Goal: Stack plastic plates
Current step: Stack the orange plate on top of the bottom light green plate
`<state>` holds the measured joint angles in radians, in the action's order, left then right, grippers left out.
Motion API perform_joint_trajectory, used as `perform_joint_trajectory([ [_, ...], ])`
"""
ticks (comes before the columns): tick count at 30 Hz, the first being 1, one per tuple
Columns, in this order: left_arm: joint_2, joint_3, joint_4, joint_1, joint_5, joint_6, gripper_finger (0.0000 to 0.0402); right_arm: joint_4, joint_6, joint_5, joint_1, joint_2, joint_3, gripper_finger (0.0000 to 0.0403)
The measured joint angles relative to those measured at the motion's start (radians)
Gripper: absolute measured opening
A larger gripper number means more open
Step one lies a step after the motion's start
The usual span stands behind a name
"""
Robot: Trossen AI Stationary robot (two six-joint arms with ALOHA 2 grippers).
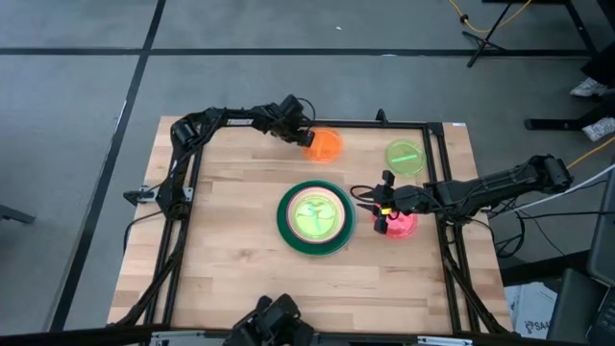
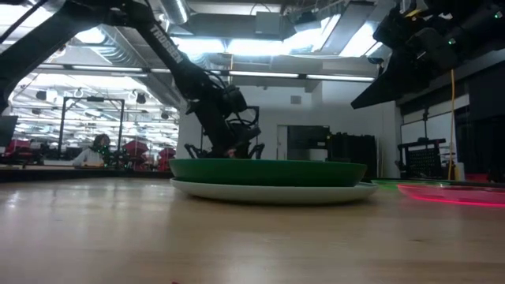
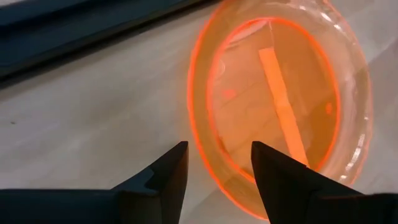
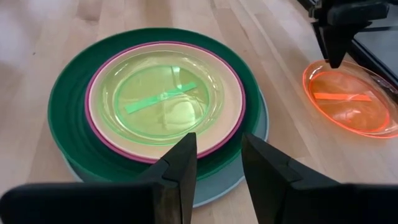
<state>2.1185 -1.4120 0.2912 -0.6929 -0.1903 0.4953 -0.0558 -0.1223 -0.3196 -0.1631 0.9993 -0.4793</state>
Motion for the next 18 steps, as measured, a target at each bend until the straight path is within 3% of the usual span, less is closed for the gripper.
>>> perform_joint_trajectory([
  [6, 0.0, 0.0, -0.002, -0.001, -0.028, -0.009, 0.0154, 0.0, 0.0, -0.002, 0.0, 0.0, 0.0, 0.0117],
  [18, 0.0, 0.001, 0.0, -0.006, -0.023, -0.04, 0.0056, 0.001, 0.0, -0.002, 0.0, 0.0, 0.0, 0.0117],
])
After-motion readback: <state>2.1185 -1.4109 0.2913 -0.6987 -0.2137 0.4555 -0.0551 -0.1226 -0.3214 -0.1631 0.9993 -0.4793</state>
